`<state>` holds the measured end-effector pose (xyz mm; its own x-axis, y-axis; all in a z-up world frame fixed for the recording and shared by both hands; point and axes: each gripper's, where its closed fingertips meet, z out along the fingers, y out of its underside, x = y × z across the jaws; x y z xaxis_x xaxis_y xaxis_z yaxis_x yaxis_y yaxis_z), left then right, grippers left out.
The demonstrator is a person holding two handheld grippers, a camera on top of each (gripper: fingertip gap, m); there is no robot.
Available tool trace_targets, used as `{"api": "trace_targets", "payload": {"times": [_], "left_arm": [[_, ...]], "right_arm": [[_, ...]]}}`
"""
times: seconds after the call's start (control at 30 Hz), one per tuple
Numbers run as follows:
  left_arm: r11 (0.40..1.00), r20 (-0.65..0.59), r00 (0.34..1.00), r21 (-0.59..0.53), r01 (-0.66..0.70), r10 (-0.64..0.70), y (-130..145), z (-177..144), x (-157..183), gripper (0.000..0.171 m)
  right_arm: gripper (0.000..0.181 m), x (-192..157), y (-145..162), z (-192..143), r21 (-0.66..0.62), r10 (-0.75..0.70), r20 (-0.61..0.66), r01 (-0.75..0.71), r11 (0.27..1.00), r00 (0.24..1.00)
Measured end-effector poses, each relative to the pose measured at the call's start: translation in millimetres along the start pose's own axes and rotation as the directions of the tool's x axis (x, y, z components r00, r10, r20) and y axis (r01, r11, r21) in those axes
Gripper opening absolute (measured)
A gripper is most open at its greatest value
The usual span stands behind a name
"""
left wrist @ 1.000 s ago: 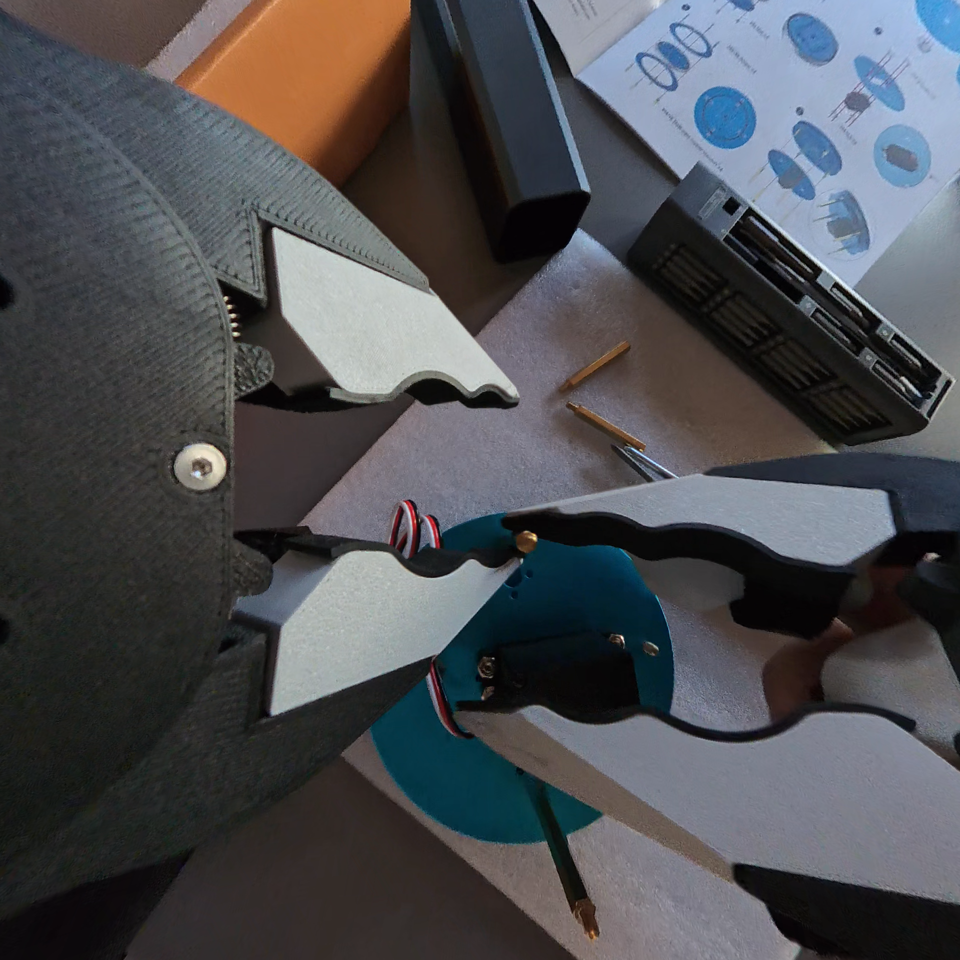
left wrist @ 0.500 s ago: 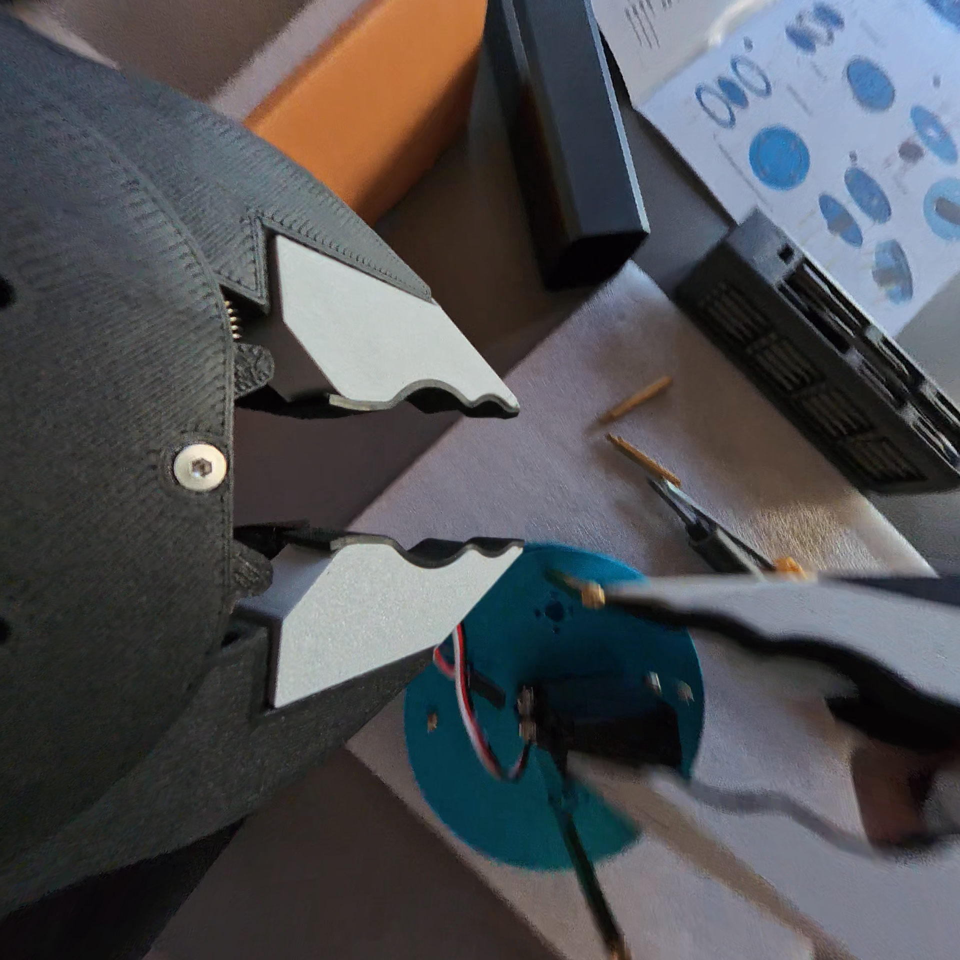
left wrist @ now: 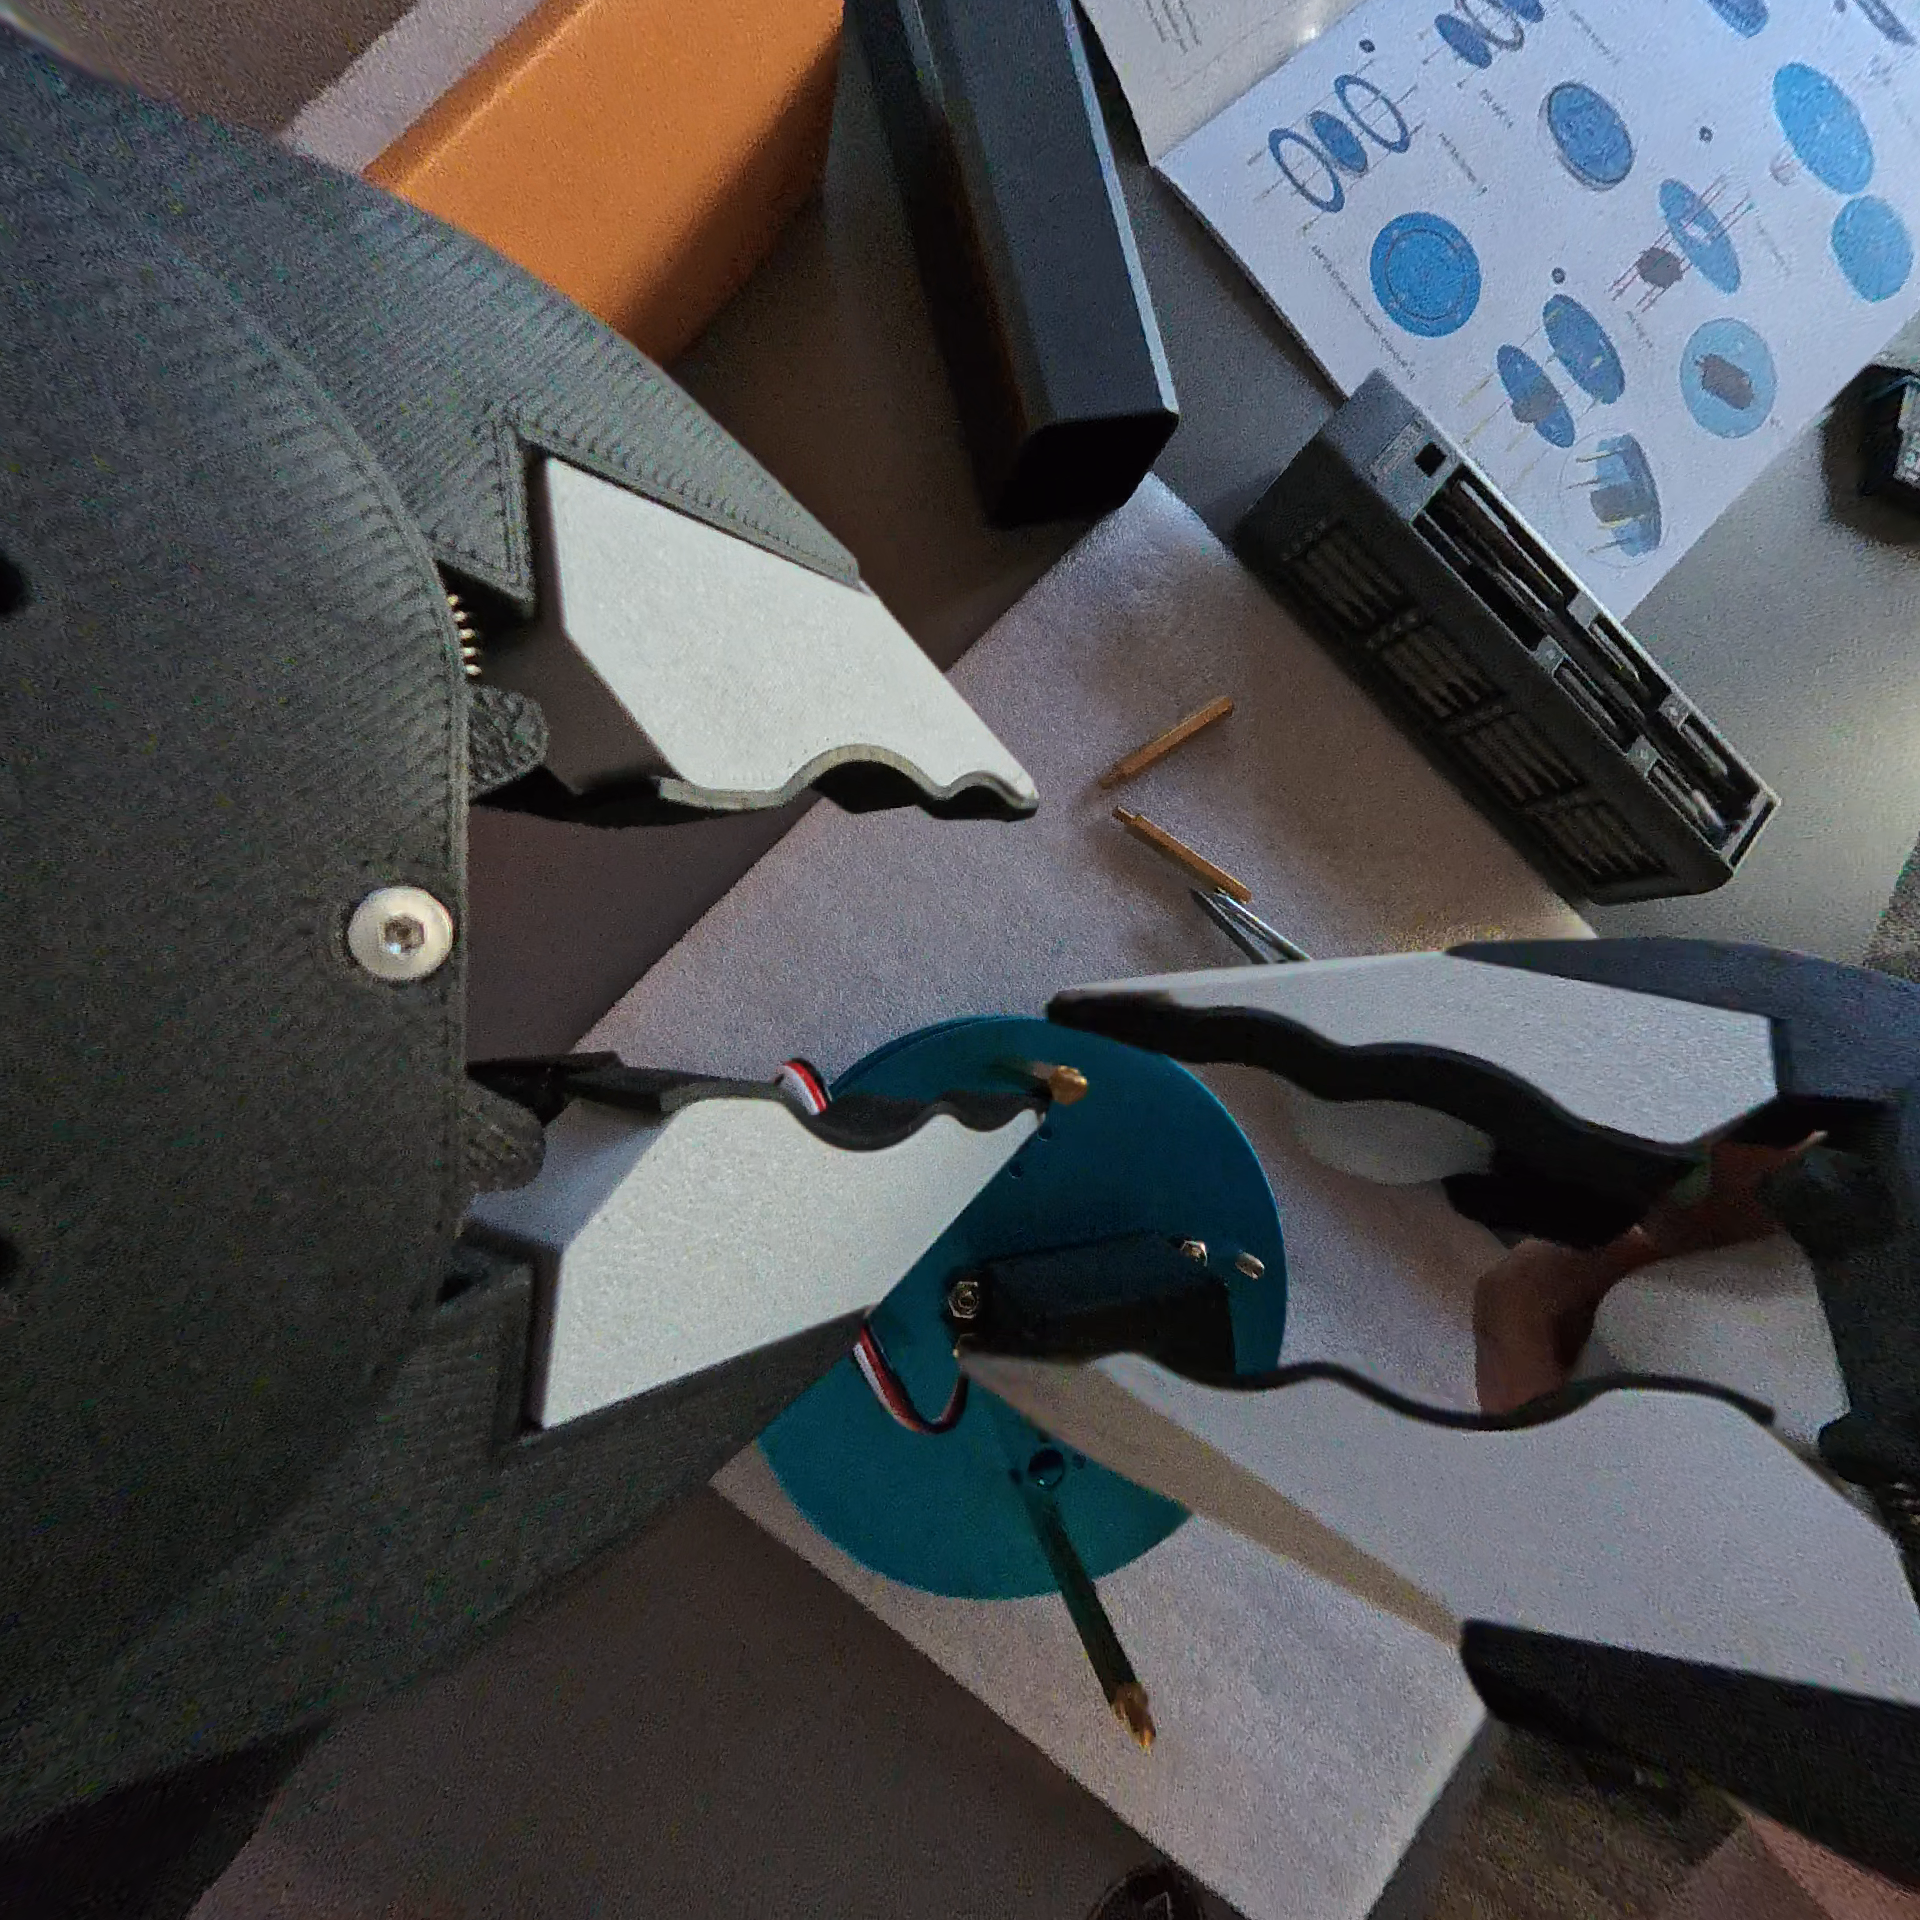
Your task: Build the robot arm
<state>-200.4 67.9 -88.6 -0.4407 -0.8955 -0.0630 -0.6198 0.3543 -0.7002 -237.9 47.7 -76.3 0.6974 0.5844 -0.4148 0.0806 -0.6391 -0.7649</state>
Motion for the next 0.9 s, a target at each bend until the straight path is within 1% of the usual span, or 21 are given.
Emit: {"api": "trace_targets", "payload": {"times": [0.03, 0.07, 0.1, 0.13, 0.17, 0.2, 0.23, 0.27, 0.3, 0.33, 0.37, 0.47, 0.53, 0.57, 0.6, 0.77, 0.83, 0.9], "left_arm": [[1.0, 0.009, 1.0, -0.009, 0.001, -0.001, 0.8, 1.8, -1.9, 0.053], [1.0, 0.008, 1.0, -0.014, 0.02, -0.019, 2.1, 1.7, -2.7, 0.055], [0.999, -0.002, 0.999, -0.017, 0.042, -0.042, 3.7, 0.0, -2.1, 0.056], [0.998, -0.003, 0.998, -0.017, 0.058, -0.058, 5.5, -2.9, -2.2, 0.056], [0.997, 0.012, 0.997, -0.006, 0.072, -0.072, 6.6, -7.6, -3.9, 0.054], [0.995, 0.026, 0.995, 0.02, 0.093, -0.093, 6.1, -14.4, -4.8, 0.05], [0.991, 0.029, 0.992, 0.062, 0.12, -0.122, 4.2, -22.9, -3.8, 0.049], [0.982, 0.024, 0.988, 0.113, 0.151, -0.154, 1.9, -33.0, -1.9, 0.049], [0.97, 0.021, 0.982, 0.165, 0.179, -0.185, 0.6, -44.3, -0.8, 0.048], [0.956, 0.028, 0.976, 0.212, 0.203, -0.214, 1.2, -56.4, -1.0, 0.048], [0.941, 0.042, 0.97, 0.253, 0.223, -0.241, 3.9, -68.7, -2.3, 0.047], [0.899, 0.073, 0.949, 0.349, 0.264, -0.307, 17.9, -102.4, -3.8, 0.046], [0.88, 0.087, 0.935, 0.378, 0.288, -0.343, 29.9, -119.4, -5.2, 0.045], [0.873, 0.089, 0.93, 0.386, 0.297, -0.356, 34.9, -126.2, -5.7, 0.045], [0.868, 0.087, 0.927, 0.392, 0.304, -0.364, 38.8, -131.9, -5.6, 0.045], [0.855, 0.082, 0.923, 0.414, 0.311, -0.375, 47.7, -144.5, -7.1, 0.044], [0.849, 0.068, 0.924, 0.425, 0.314, -0.376, 47.5, -144.8, -6.3, 0.045], [0.844, 0.051, 0.926, 0.434, 0.316, -0.374, 46.3, -144.3, -4.1, 0.044]], "right_arm": [[0.058, -0.6, 3.9, 1.3, -0.032, -0.005, -0.005, 0.005, 0.999, 1.0], [0.052, 2.1, 5.5, -2.0, -0.052, -0.025, -0.032, 0.023, 0.998, 0.999], [0.04, 5.6, 5.9, -7.9, -0.08, -0.059, -0.062, 0.054, 0.995, 0.996], [0.034, 15.3, 2.6, -15.4, -0.11, -0.119, -0.142, 0.104, 0.989, 0.983], [0.031, 21.2, -2.2, -21.7, -0.165, -0.23, -0.201, 0.199, 0.966, 0.952], [0.031, 16.3, -7.8, -22.8, -0.224, -0.364, -0.199, 0.32, 0.921, 0.91], [0.031, 11.0, -13.6, -21.1, -0.287, -0.498, -0.186, 0.438, 0.852, 0.847], [0.029, 8.5, -15.5, -18.7, -0.38, -0.627, -0.149, 0.541, 0.751, 0.765], [0.025, 8.2, -13.4, -16.8, -0.48, -0.71, -0.092, 0.593, 0.646, 0.698], [0.025, 10.8, -13.1, -15.1, -0.557, -0.753, -0.044, 0.61, 0.564, 0.656], [0.025, 11.5, -12.4, -11.7, -0.599, -0.755, 0.005, 0.607, 0.523, 0.656], [0.02, 16.2, -4.7, -2.3, -0.686, -0.681, 0.102, 0.547, 0.48, 0.725], [0.015, 22.6, 2.4, -1.2, -0.745, -0.657, 0.132, 0.511, 0.428, 0.742], [0.014, 25.2, 3.7, -0.4, -0.761, -0.655, 0.133, 0.5, 0.414, 0.744], [0.014, 26.1, 5.1, 0.3, -0.771, -0.645, 0.135, 0.488, 0.408, 0.752], [0.006, 26.0, 10.6, 1.7, -0.804, -0.558, 0.094, 0.393, 0.446, 0.825], [0.007, 26.1, 11.4, 0.2, -0.815, -0.551, 0.085, 0.376, 0.441, 0.83], [0.014, 28.1, 12.6, -1.5, -0.825, -0.573, 0.093, 0.385, 0.413, 0.814]]}}
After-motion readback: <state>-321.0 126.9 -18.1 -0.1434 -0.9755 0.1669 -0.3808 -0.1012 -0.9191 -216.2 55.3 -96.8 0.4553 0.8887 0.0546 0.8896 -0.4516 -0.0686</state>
